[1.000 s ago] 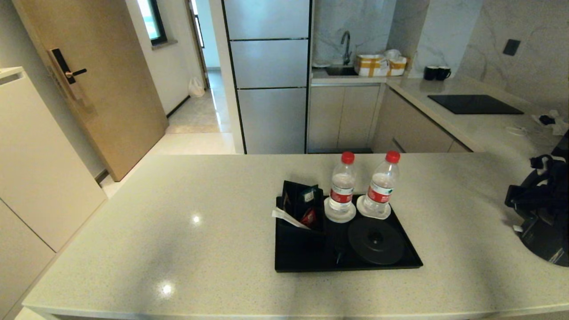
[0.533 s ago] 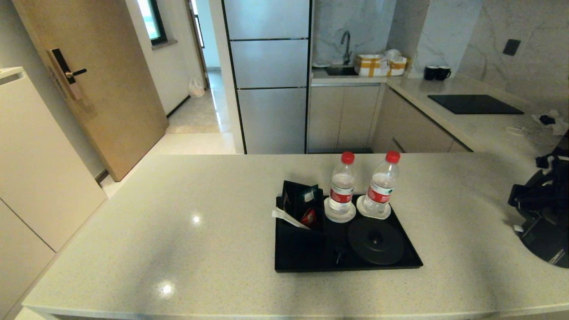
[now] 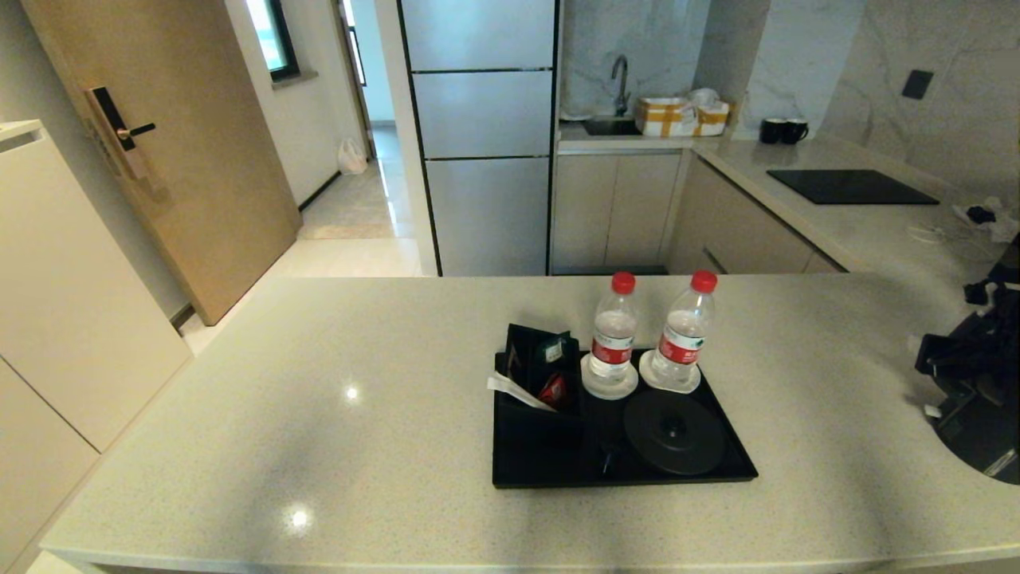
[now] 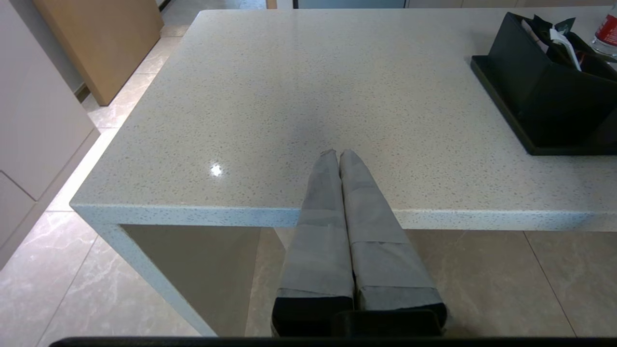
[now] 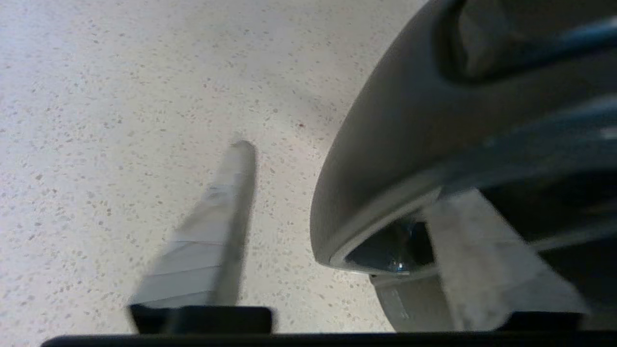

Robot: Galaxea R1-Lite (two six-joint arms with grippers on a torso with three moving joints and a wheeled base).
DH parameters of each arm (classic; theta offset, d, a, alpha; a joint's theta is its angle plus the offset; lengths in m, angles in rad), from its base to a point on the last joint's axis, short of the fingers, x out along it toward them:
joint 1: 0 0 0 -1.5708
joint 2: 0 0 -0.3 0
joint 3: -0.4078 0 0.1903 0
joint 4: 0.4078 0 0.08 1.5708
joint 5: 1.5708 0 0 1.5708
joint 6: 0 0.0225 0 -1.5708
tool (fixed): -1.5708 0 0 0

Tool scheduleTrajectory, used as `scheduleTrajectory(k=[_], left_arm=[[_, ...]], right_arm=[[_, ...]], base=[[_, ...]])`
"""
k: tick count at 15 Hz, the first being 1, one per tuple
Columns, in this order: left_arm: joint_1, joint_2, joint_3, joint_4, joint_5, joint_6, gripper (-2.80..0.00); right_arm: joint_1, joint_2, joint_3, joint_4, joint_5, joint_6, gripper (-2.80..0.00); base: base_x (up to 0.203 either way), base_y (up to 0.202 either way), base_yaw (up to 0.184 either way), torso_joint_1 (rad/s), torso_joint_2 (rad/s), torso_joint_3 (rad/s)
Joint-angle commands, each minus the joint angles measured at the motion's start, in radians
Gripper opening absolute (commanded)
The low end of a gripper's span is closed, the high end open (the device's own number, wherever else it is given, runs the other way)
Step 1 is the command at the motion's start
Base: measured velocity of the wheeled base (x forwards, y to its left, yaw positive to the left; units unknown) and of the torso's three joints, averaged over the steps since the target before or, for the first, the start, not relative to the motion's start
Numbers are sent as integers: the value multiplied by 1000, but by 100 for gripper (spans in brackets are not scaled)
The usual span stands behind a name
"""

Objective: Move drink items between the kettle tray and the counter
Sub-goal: Place it on the right

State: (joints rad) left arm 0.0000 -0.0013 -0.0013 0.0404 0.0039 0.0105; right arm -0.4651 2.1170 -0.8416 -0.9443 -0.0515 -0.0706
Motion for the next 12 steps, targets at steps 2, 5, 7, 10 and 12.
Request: scheduleTrajectory(k=[2,5,7,10,12], left_arm=[[0,1,1,1,1,0,-280],[0,1,0,1,1,0,-280],[0,1,0,1,1,0,-280],[0,1,0,0,1,0,-280],[0,1,0,0,1,0,-280]], right_arm=[[-1,-38,48,-7,25,0,0],[0,-82,102,-11,51,1,0],[0,-118,129,-11,51,1,0],[1,-179,178,-10,53,2,0],[2,-230,239,-11,73,0,0]], base=[[0,0,0,0,0,0],[0,0,0,0,0,0],[0,0,0,0,0,0],[0,0,0,0,0,0],[0,0,0,0,0,0]])
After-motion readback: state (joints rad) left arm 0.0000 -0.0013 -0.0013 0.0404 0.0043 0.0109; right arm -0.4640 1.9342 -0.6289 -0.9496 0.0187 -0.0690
